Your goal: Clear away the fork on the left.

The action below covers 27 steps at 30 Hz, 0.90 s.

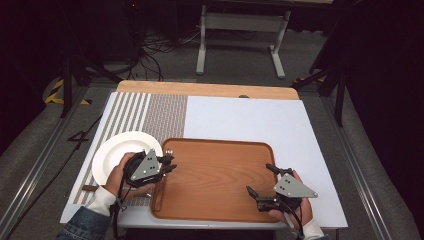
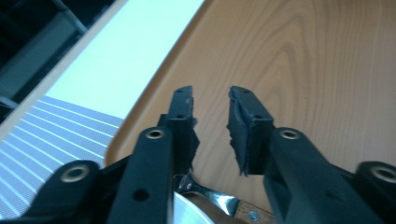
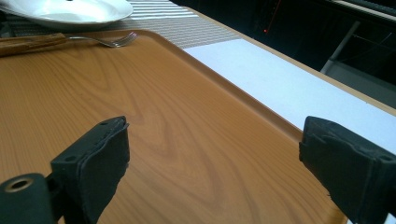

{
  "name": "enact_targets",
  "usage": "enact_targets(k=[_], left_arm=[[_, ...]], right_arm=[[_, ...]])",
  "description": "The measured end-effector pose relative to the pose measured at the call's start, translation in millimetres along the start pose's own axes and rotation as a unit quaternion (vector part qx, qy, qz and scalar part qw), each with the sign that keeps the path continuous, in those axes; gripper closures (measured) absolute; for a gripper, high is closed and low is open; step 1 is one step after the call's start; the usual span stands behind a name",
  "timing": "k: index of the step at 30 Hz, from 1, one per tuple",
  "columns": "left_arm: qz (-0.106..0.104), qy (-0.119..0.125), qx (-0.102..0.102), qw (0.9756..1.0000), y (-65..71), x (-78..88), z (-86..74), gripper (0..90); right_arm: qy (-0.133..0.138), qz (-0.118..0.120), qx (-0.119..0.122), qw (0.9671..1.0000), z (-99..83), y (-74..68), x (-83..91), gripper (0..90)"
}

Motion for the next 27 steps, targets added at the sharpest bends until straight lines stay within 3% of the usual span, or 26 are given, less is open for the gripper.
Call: enact_targets(k=[11, 19, 27], left_arm=[[0.014, 0.022, -0.004, 0.9996, 2.9, 7.7, -3.7, 48.8], [0.026, 0.047, 0.012, 0.9985, 5.0, 14.2, -8.1, 24.3], [0.04, 0.074, 0.024, 0.9962, 8.0, 27.6, -14.6, 13.1]], right_arm=[[0.004, 0.0, 0.003, 1.0, 2.4, -1.5, 1.7, 9.6], [0.006, -0.002, 0.01, 0.9999, 4.5, -3.6, 2.5, 9.6], [0.005, -0.007, 0.017, 0.9998, 5.4, -4.9, 3.1, 9.6]])
Point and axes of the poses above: each handheld gripper's, and its own axes: x roughly backward along the jaws, z roughly out of its top, y roughly to its right, the point moved 1 cm from there along -x, roughly forward along the jaws
